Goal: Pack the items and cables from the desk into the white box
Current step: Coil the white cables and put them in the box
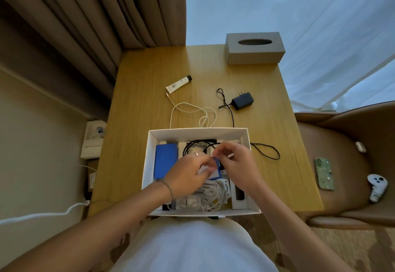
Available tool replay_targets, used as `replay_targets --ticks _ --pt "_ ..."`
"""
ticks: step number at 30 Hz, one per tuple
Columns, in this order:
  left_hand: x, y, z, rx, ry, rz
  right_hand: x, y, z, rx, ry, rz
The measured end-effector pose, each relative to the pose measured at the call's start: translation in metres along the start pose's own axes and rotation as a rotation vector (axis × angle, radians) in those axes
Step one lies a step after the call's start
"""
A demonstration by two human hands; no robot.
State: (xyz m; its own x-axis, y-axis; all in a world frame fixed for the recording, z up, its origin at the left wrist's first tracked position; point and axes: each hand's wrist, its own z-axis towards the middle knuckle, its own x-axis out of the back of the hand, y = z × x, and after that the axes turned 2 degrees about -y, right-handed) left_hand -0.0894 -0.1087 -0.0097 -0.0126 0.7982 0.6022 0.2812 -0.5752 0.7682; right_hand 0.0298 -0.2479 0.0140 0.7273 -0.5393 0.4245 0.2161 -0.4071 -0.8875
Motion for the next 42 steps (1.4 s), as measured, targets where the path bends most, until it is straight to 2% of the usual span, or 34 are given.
replay_targets --ticks 6,9,12,20,27,30,34,37,42 --pt "0.053 -0.01 0.025 0.011 0.218 -0.012 0.017 -0.024 0.043 0.048 0.026 -0.024" --pt "0.076 -0.015 0.05 0.049 0.242 0.019 0.024 -0.033 0.072 0.024 0.062 -0.044" --pt "0.09 -0.024 0.082 0.14 0.244 0.077 0.028 -0.035 0.105 -0.098 0.049 -0.084" --pt "0.074 -0.054 0.168 0.503 -0.039 0.153 0.028 -0.025 0.147 -0.241 0.034 -0.117" --pt "0.05 -0.073 0.198 0.578 -0.168 0.243 0.024 -0.004 0.144 -0.237 0.056 -0.047" --pt "0.049 -0.071 0.199 0.55 -0.199 0.186 0.026 -0.001 0.138 -0.229 0.08 -0.023" --pt "0.065 -0.05 0.179 0.408 -0.076 0.068 0.03 -0.009 0.133 -0.175 0.114 -0.019" --pt "0.093 -0.025 0.155 0.265 0.015 0.073 0.032 -0.025 0.131 -0.066 0.112 -0.022" --pt "0.137 0.024 0.11 0.161 0.311 0.04 0.024 -0.058 0.126 0.161 -0.166 0.124"
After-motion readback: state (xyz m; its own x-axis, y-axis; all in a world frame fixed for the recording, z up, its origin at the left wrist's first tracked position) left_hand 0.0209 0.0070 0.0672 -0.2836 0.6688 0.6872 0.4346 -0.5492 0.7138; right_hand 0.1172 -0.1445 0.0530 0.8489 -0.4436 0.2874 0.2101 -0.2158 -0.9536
